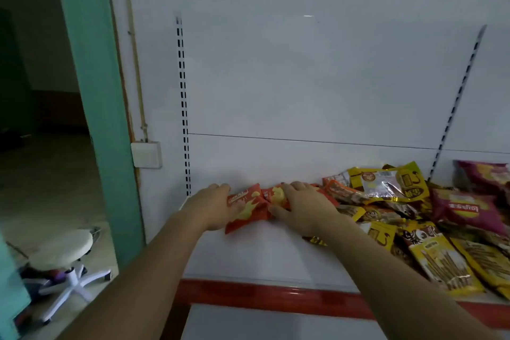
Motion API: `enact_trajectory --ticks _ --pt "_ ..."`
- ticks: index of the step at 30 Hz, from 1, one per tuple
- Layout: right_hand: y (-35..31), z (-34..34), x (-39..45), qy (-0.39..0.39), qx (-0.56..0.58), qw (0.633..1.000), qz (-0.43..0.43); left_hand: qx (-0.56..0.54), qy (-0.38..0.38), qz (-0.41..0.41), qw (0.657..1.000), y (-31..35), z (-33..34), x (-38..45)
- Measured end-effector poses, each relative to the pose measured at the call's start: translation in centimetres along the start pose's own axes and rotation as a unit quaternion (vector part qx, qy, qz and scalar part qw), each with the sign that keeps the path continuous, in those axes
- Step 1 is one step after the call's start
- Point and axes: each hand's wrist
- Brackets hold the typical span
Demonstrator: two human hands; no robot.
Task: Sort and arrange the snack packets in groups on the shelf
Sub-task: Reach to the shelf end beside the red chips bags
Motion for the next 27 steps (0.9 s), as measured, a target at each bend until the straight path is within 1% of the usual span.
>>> enact_trajectory --ticks 4,7,9,12,14,16,18,20,21,22,23,24,25,26,27 --pt "-1.1 2.0 2.5 0.0 -0.008 1.0 0.012 0.02 -0.034 -0.004 0.999 -1.2 1.5 2.6" --pt "-1.7 3.7 4.0 -0.001 -0.027 0.999 0.02 0.024 -0.036 0.003 0.999 -1.6 3.1 4.2" --pt "-1.9 4.3 4.5 -0.004 -0.036 0.999 0.027 0.012 -0.061 -0.016 0.998 -1.7 4.1 4.9" --pt "-1.8 5.2 4.9 -0.012 -0.043 0.999 0.019 0.003 -0.133 -0.063 0.989 -1.4 5.0 5.4" --pt "-1.7 5.8 5.0 0.0 -0.037 0.999 0.013 -0.008 -0.154 -0.071 0.985 -1.3 5.0 5.8" --pt "-1.6 6.5 5.0 0.013 -0.005 1.0 0.012 -0.024 -0.155 -0.08 0.984 -1.5 5.0 5.9" --pt "-1.7 7.0 4.8 0.051 0.023 0.998 -0.004 -0.058 -0.146 -0.101 0.982 -1.6 5.2 5.7" --pt "-1.9 7.4 4.4 0.135 0.07 0.988 -0.027 -0.133 -0.136 -0.127 0.974 -1.5 5.3 5.3" --pt "-2.2 7.4 4.1 0.181 0.105 0.978 -0.025 -0.192 -0.12 -0.138 0.964 -1.5 5.4 5.2" --pt "-2.4 7.2 3.7 0.215 0.146 0.966 -0.009 -0.267 -0.102 -0.145 0.947 -1.4 5.4 5.1" --pt "-2.7 7.1 3.2 0.236 0.195 0.952 0.011 -0.358 -0.078 -0.151 0.918 -1.3 5.6 5.0" --pt "-2.9 7.0 2.8 0.249 0.245 0.937 0.03 -0.448 -0.053 -0.157 0.879 -0.9 5.5 4.6" --pt "-3.1 6.8 2.3 0.256 0.286 0.922 0.047 -0.514 -0.029 -0.163 0.841 -0.4 5.3 4.2" --pt "-3.3 6.8 1.8 0.256 0.319 0.91 0.062 -0.553 -0.008 -0.168 0.816 0.1 5.1 3.9" --pt "-3.5 6.7 1.3 0.252 0.347 0.9 0.074 -0.574 0.012 -0.171 0.801 0.5 5.1 3.7"
Point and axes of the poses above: each hand's wrist, its own x-axis towards the middle knuckle, its own z-axis out of the palm, y = z × x, and after that the axes turned 5 degrees about y, right-handed
